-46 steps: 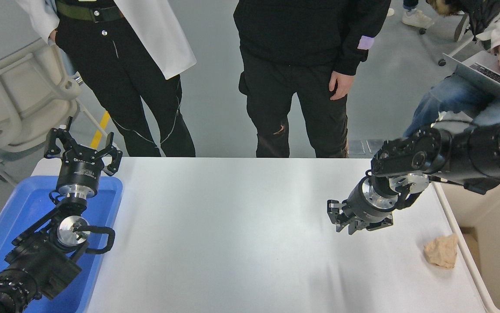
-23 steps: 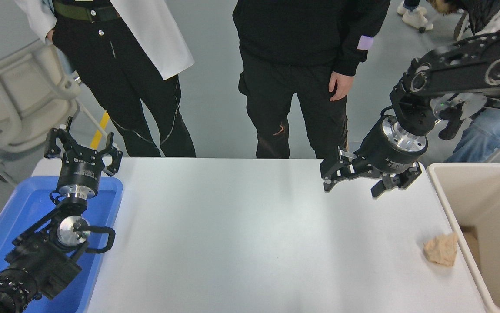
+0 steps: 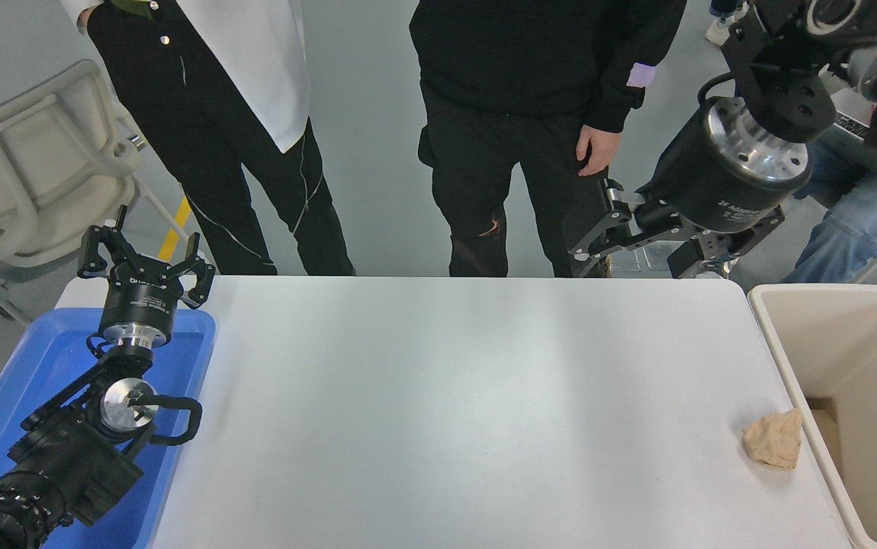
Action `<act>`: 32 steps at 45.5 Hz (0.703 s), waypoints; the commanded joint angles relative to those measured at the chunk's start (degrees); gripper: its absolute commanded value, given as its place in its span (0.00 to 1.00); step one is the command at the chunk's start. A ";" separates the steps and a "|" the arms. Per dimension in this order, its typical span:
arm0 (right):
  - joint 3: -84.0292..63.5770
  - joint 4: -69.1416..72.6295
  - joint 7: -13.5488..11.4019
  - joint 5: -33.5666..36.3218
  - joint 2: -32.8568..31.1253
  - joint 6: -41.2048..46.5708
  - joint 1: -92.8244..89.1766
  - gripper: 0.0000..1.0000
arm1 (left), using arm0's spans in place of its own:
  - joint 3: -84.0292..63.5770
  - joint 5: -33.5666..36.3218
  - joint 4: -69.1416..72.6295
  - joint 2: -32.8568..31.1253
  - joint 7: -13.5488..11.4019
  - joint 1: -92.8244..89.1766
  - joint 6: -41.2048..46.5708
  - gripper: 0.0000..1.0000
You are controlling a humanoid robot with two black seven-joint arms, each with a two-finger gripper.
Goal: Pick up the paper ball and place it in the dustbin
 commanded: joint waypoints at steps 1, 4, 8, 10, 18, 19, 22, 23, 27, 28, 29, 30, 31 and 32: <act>-10.69 -1.20 -0.07 -4.45 -1.83 0.14 -5.99 1.00 | 0.00 0.09 0.01 0.00 -0.04 -0.06 0.00 0.99; -12.54 -1.55 -0.07 -6.38 -4.29 -2.75 -9.76 1.00 | 0.00 0.00 0.01 0.00 -0.04 0.03 0.00 0.99; -13.34 -3.21 -0.07 -10.07 -7.10 -6.36 -15.56 1.00 | -0.09 0.00 0.01 0.00 0.05 0.03 0.00 0.99; -13.25 -4.88 -0.07 -11.22 -8.25 -7.68 -18.99 1.00 | 0.00 0.00 0.01 0.00 0.05 0.03 0.00 0.99; -11.14 -12.35 -0.07 -11.66 -13.34 -16.63 -32.26 1.00 | 0.00 0.00 0.01 0.00 0.05 0.03 0.00 0.99; -10.53 -13.32 0.02 -11.66 -13.96 -18.48 -34.45 1.00 | 0.00 0.00 0.01 0.00 -0.04 -0.06 0.00 0.99; -8.25 -15.60 0.02 -12.28 -15.89 -23.49 -40.61 1.00 | 0.00 0.00 0.01 0.00 0.05 -0.06 0.00 0.99; -7.46 -16.13 0.02 -12.37 -16.33 -24.64 -42.37 1.00 | 0.00 0.00 0.01 0.00 -0.04 -0.06 0.00 0.99; -4.82 -18.24 0.02 -13.07 -16.86 -27.55 -48.35 1.00 | 0.00 0.00 0.01 0.00 -0.04 -0.06 0.00 0.99; -4.29 -19.12 0.02 -13.42 -16.86 -27.90 -49.58 1.00 | 0.00 0.00 -0.08 0.00 0.05 -0.06 0.00 0.99; -3.85 -20.17 0.02 -13.77 -16.78 -28.08 -50.99 1.00 | 0.00 0.00 0.01 0.00 -0.04 0.03 0.00 0.99; -3.32 -21.31 0.02 -14.30 -16.78 -28.16 -52.48 1.00 | 0.00 0.00 0.01 0.00 0.05 0.03 0.00 0.99; -2.79 -22.54 0.02 -14.74 -16.78 -28.25 -54.15 1.00 | 0.00 0.00 0.01 0.00 0.05 -0.06 0.00 0.99; -2.01 -23.60 0.02 -15.09 -16.78 -28.34 -55.64 1.00 | -0.09 0.00 0.01 0.00 -0.04 -0.06 0.00 0.99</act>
